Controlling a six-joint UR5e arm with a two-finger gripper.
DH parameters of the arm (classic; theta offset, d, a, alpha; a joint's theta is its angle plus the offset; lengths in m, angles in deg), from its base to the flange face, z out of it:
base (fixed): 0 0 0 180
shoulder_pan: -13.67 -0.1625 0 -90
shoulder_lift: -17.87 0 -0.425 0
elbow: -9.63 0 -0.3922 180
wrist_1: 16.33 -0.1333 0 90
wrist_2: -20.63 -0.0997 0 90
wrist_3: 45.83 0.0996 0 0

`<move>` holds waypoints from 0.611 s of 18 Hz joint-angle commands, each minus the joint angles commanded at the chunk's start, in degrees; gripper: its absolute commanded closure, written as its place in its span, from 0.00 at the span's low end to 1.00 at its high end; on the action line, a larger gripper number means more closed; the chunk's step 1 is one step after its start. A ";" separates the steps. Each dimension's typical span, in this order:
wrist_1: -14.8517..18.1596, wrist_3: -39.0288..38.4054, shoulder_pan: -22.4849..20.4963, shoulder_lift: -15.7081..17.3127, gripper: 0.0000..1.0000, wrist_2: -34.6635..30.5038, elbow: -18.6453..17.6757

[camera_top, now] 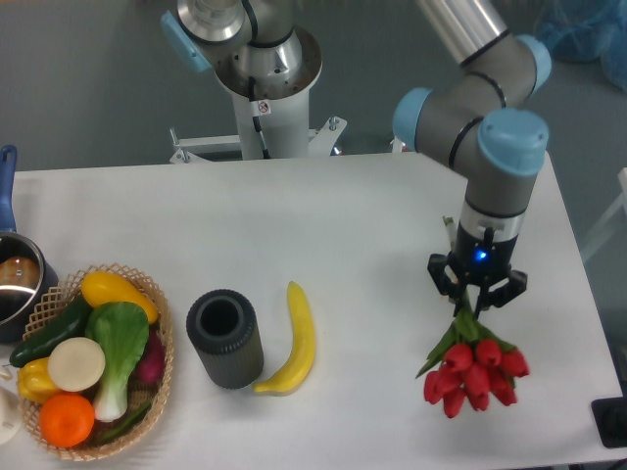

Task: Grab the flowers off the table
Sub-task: 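Lift the red tulip bunch up off the table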

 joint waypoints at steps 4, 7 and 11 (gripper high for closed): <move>0.00 -1.05 -5.18 2.55 0.68 10.17 -0.09; 0.00 -1.67 -9.13 3.35 0.68 22.30 -0.17; 0.00 -1.41 -12.39 3.43 0.68 31.37 -0.26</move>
